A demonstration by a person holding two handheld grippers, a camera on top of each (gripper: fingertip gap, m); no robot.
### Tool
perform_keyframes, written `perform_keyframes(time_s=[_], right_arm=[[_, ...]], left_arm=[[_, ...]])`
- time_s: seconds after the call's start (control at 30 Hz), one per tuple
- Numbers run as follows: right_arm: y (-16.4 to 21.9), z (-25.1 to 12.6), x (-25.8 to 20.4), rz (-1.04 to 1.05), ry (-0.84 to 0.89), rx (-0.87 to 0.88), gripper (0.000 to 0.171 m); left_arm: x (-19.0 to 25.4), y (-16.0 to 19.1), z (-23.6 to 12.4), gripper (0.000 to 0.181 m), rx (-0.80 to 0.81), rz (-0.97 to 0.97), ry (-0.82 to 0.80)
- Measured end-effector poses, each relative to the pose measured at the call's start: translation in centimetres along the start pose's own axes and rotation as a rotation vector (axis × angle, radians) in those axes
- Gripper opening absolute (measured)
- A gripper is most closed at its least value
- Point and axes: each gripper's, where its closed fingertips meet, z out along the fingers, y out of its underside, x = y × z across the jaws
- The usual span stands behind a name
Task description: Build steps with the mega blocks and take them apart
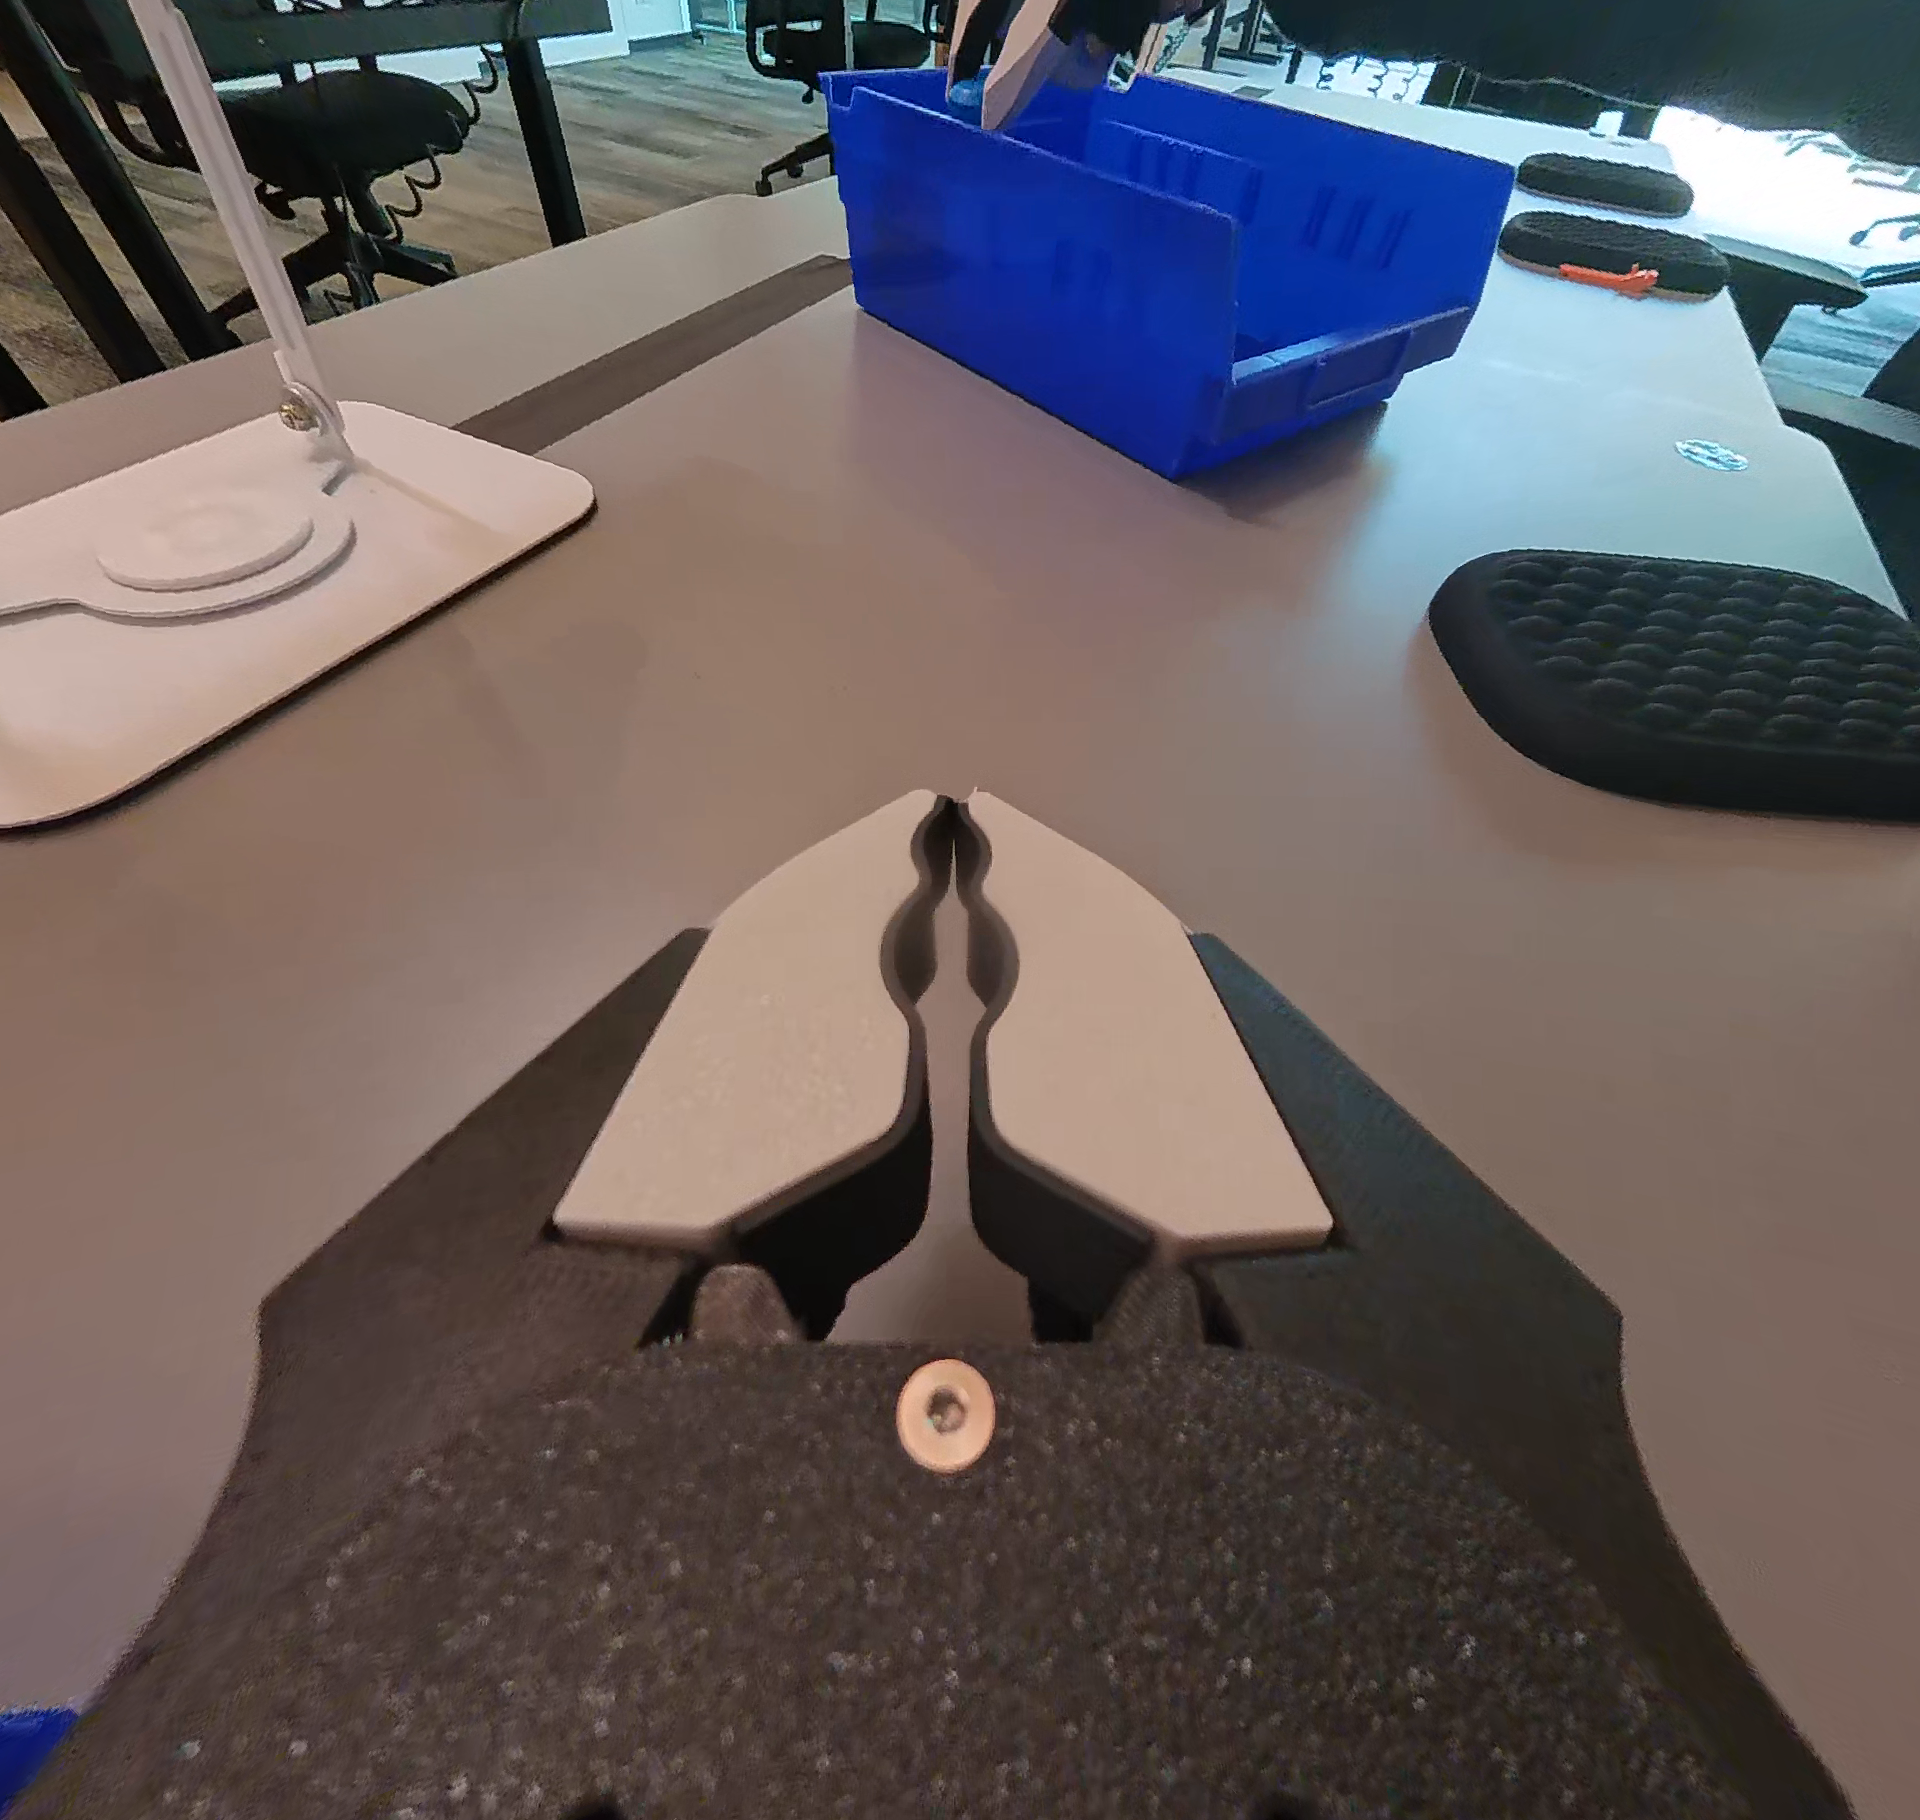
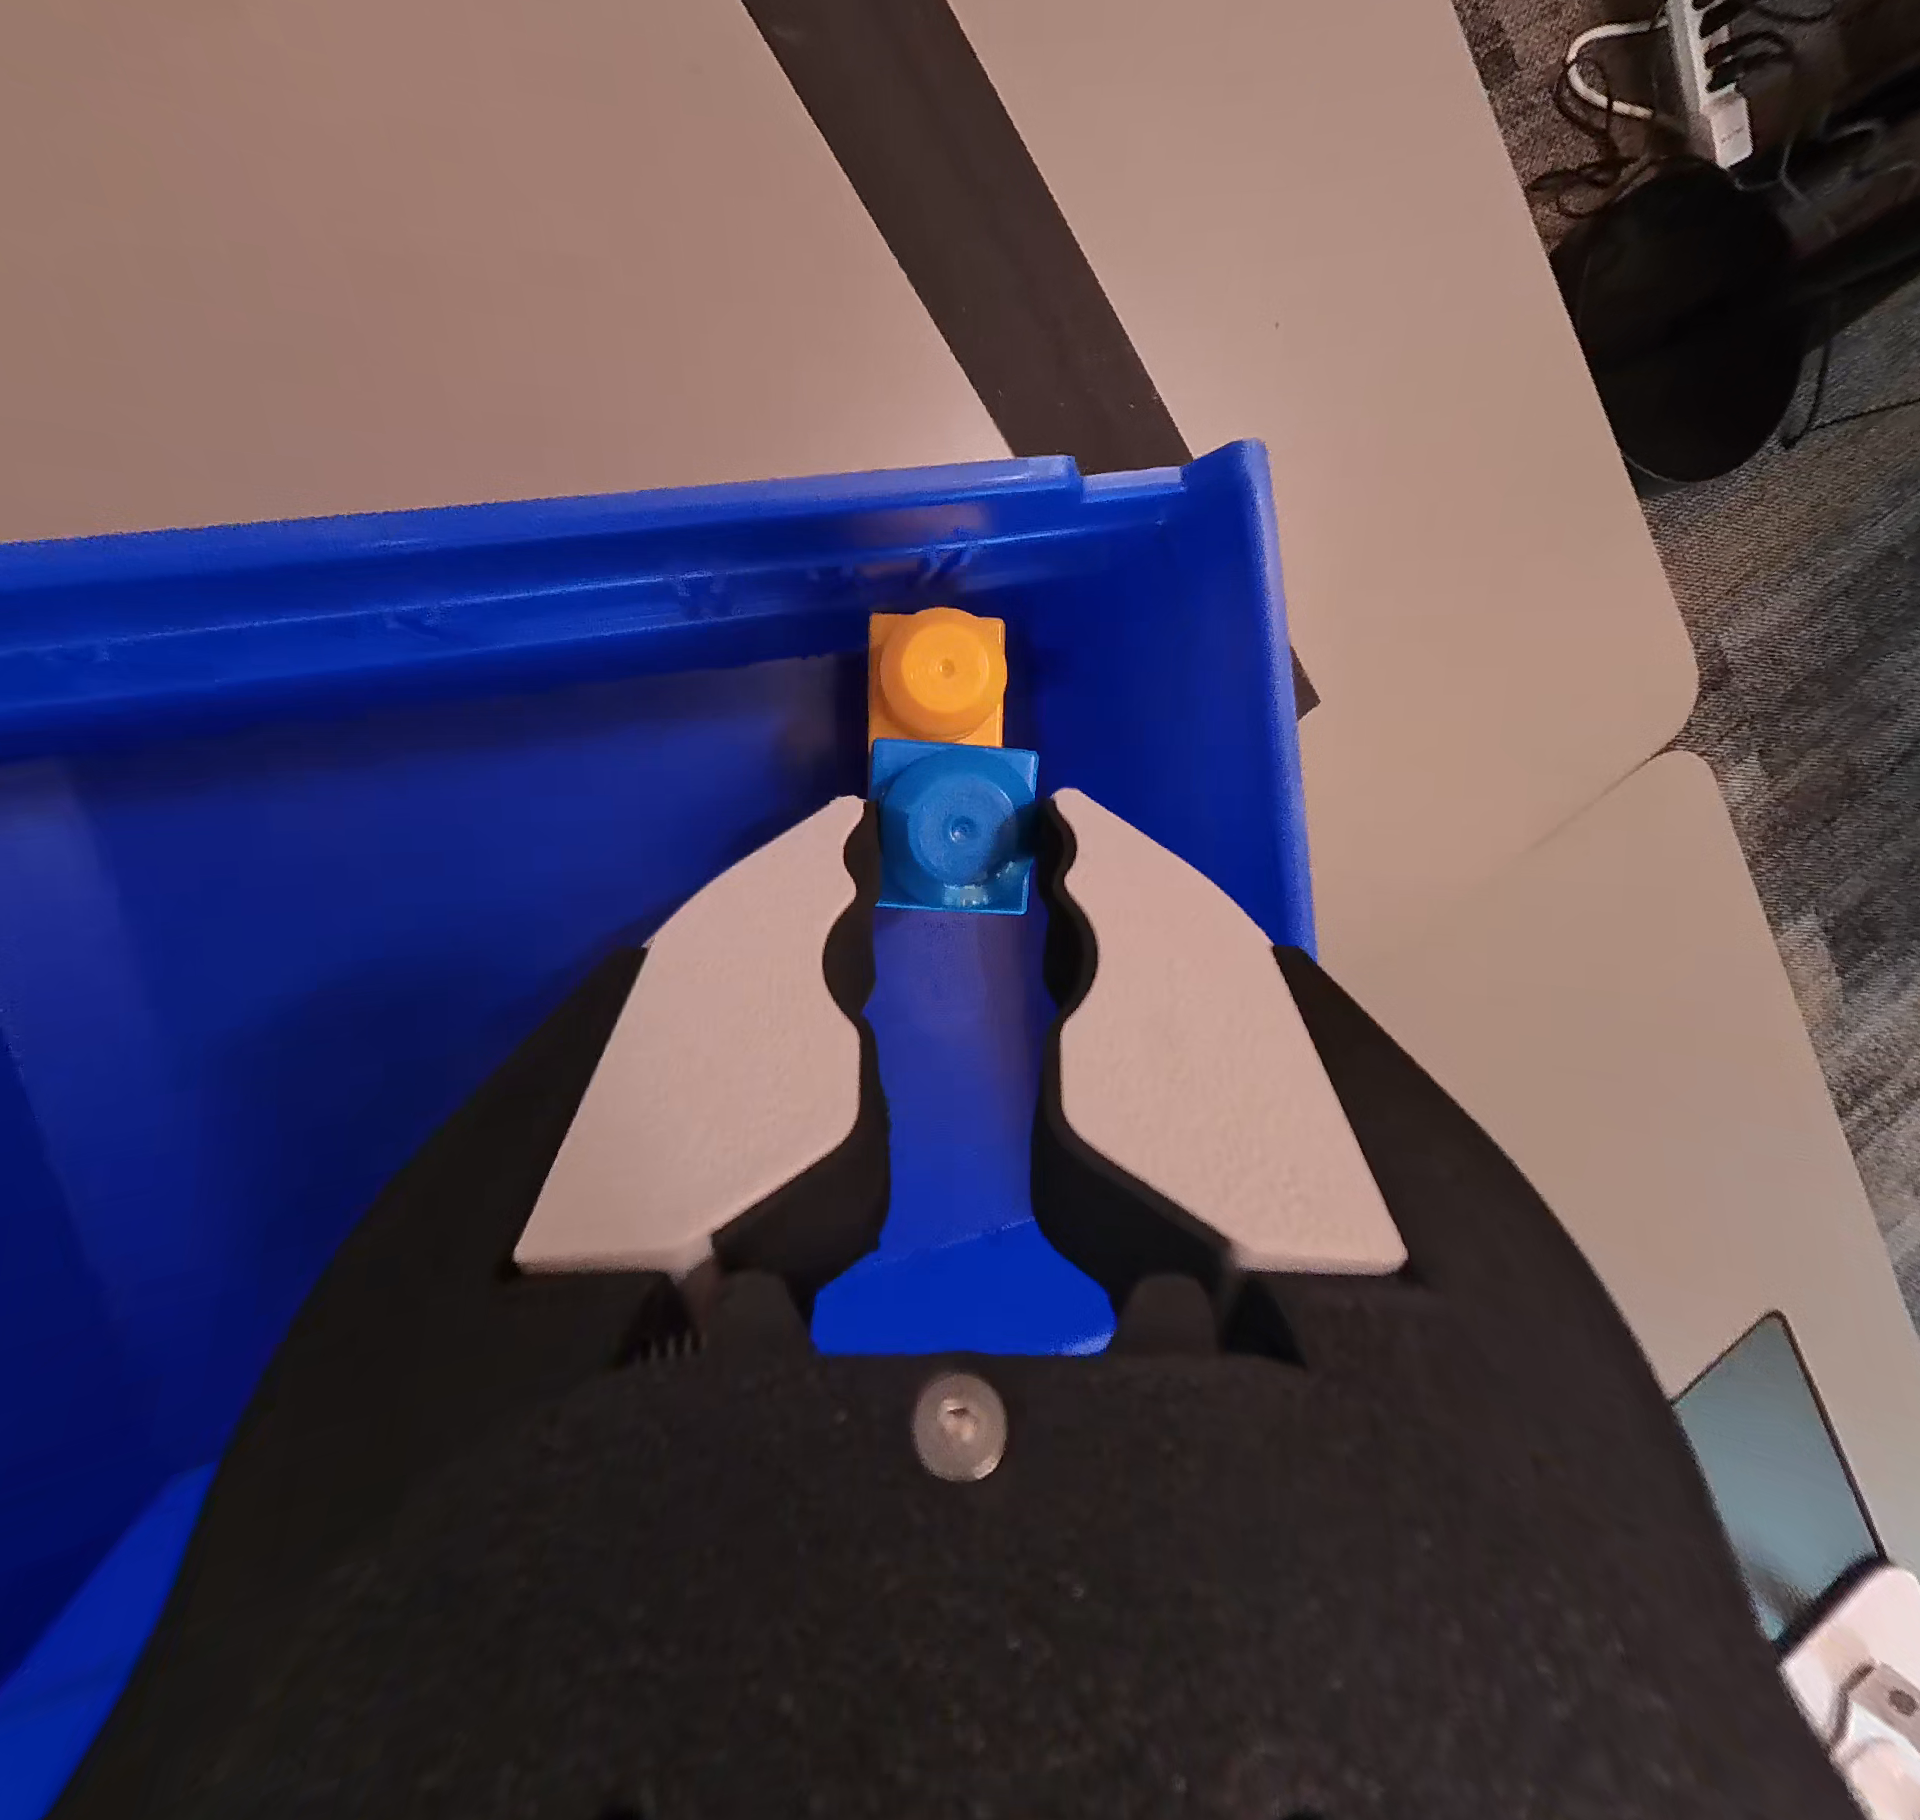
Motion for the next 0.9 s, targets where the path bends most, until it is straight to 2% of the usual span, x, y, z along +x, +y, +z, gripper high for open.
perform_keyframes(time_s=[0.37, 0.5, 0.67, 0.77, 0.9], right_arm=[[0.8, 0.7, 2.0, 0.020, 0.055, -0.048, 0.030], [0.7, 0.1, 2.3, 0.059, 0.059, -0.061, 0.038], [0.3, -1.3, 2.7, 0.072, 0.086, -0.031, 0.038], [-1.0, -2.8, 2.8, 0.078, 0.123, 0.027, 0.036], [-4.8, -5.7, 2.3, 0.089, 0.210, 0.176, 0.032]], left_arm=[[0.2, 0.6, 0.4, 0.000, -0.026, -0.016, 0.020], [0.4, 0.8, 0.5, 0.000, -0.036, -0.012, 0.033], [0.5, 0.7, 0.4, 0.000, -0.033, -0.010, 0.038], [0.5, 0.6, 0.4, 0.000, -0.028, -0.008, 0.037], [0.5, 0.4, 0.3, 0.000, -0.024, -0.003, 0.029]])
